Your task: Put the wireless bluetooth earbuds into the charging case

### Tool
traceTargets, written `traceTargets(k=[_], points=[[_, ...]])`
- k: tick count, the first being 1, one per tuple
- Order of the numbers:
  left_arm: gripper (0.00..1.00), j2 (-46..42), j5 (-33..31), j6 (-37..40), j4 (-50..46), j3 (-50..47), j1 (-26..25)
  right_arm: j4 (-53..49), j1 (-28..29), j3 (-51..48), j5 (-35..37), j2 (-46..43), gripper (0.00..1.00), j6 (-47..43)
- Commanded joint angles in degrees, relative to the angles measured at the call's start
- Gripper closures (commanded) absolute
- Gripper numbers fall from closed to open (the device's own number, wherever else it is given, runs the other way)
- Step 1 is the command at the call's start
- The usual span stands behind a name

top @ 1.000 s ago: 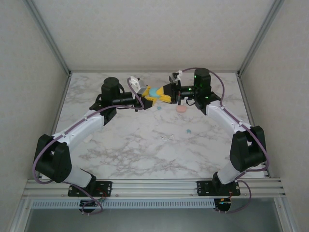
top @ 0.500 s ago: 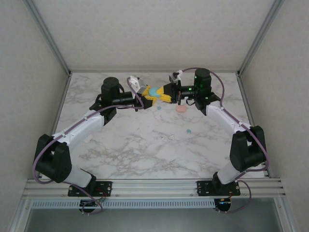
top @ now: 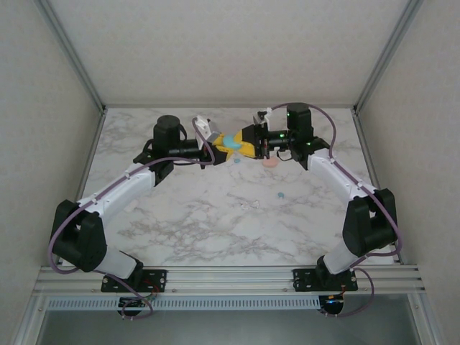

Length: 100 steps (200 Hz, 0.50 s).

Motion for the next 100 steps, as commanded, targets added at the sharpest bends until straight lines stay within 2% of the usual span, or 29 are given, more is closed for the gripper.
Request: traceTargets(k=[1,26,44,70,85,100], points=[[0.72,-1.1,2.1,3.4,-4.1,2.3,-0.9,-13.2,0.2,4.2,5.2,-2.6,0.42,-11.3],[0.73,-1.0,1.8,4.5,-6.5,2.5,-1.2,-24.7,0.1,7.5,13.0,-4.3,0.40,-21.2],[0.73,-0.6,1.6,5.6,-8.9,3.0,-1.5,-28.2,0.2,8.0,18.2,-6.2,0.39,-27.3],[0.73,-0.1,1.5,6.3,-10.0,3.2,-2.1,-24.9,1.5,2.9,29.4,-12.0,0.38,-37.3],[0.73,0.2,1.6,5.9,-9.8,3.3,-2.7,-22.6,3.5,-0.7,32.7,-15.9,0.38,-46.9],[0.73,0.6,1.8,5.6,-9.5,3.5,-3.2,-23.3,4.9,-2.0,34.7,-17.4,0.37,-52.8]])
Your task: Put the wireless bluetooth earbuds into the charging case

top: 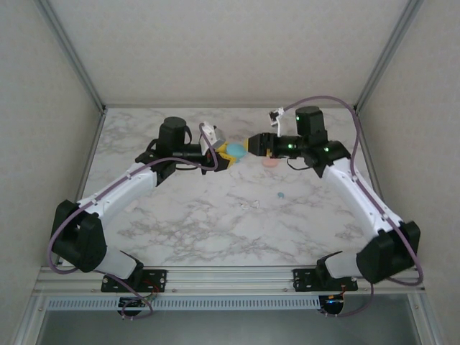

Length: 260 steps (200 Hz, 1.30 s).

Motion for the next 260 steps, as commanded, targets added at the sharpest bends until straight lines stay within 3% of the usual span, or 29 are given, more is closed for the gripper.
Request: traceTargets(k=[1,28,91,156,260], points=[[0.73,0.6,1.6,0.6,-0.8,2.1,-1.2,-0.5,2.7,-2.7,8.4,-3.3,0.37,-16.7],[0.74,0.9,1.8,-0.5,0.5,2.1,-1.9,-4.4,4.5,-1.4,9.8,-2.3,0.36,-20.8],[0.74,0.8,1.9,-0.9,0.8,2.2,-2.2,-2.3,6.2,-3.4,6.6,-3.4,0.34,-23.5],[0.74,-0.1,4.8,-0.3,-0.3,2.6,-2.5,0.1,6.2,-3.5,18.5,-2.7,0.34,-18.3],[0.75,-1.1,3.9,3.3,-4.8,2.9,-2.5,0.7,5.5,-0.1,18.7,-1.5,0.33,-11.4]])
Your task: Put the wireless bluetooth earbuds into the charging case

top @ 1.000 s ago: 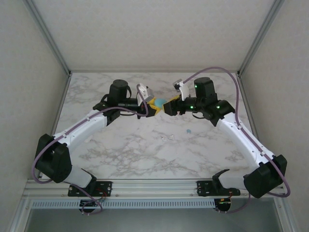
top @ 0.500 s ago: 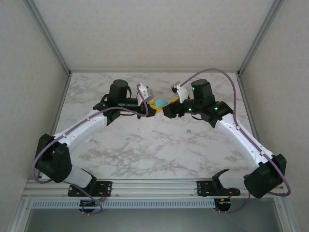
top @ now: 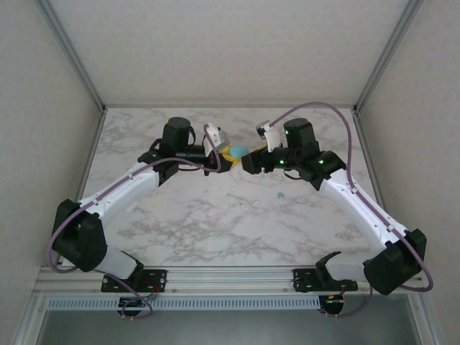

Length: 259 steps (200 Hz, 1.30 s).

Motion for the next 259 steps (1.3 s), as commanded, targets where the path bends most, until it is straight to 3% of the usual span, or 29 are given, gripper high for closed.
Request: traceTargets(k=[1,98,162,202,225,259], points=[[0.75,-1.5,5.3,1.7,-2.8,1.6,-0.8,3.3,-1.1,2.5,4.7,1.1,0.33,2.5],[0.76,-2.1,3.9,2.0,-2.9,1.3,-0.9,3.9,-2.4,3.9,8.2,2.5,0.31,6.8],[0.76,-2.8,-2.6,-2.5,5.0,-2.5,-0.7,3.5,-2.6,5.2,1.6,-1.0,0.26,7.8],[0.77,-4.3,-6.1,-6.0,13.2,-6.3,-0.5,2.7,-3.9,2.0,11.6,-8.5,0.12,9.8],[0.78,-5.3,-8.1,-7.3,16.3,-8.0,-0.4,-3.2,-9.1,1.9,15.8,-8.7,0.21,13.8],[0.78,-7.3,-9.7,-9.8,20.2,-10.9,-0.2,-13.1,-17.8,0.3,11.3,-3.4,0.39,17.9]])
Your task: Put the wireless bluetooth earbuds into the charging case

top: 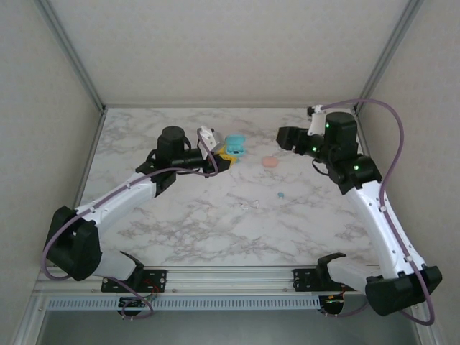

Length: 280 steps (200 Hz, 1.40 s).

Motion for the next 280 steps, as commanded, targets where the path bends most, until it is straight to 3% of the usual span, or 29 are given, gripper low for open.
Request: traceTargets(k=[1,46,118,193,280], points=[[0.78,-3.0,-1.8,-3.0,5.9,-1.9,0.1,-10.0,-4.1,-2.5,-0.7,4.9,0.39,4.1],[0.77,-6.0,-2.5,-3.8,5.9,-4.3,0.0,-16.7,-5.4,-7.6,-3.4,16.1,0.58,2.0],[0.77,-6.3,-2.6,-3.1,4.5,-3.9,0.1,-11.8,-5.4,-12.5,-7.2,28.1,0.54,-1.8],[0.76,-6.0,-1.9,-2.6,3.1,-2.7,0.1,-9.4,-5.4,-12.4,-5.7,33.5,0.54,-3.5],[0.76,-6.0,-1.9,-2.2,2.4,-2.2,0.1,-7.1,-5.3,-12.1,-9.0,37.6,0.54,-4.9]])
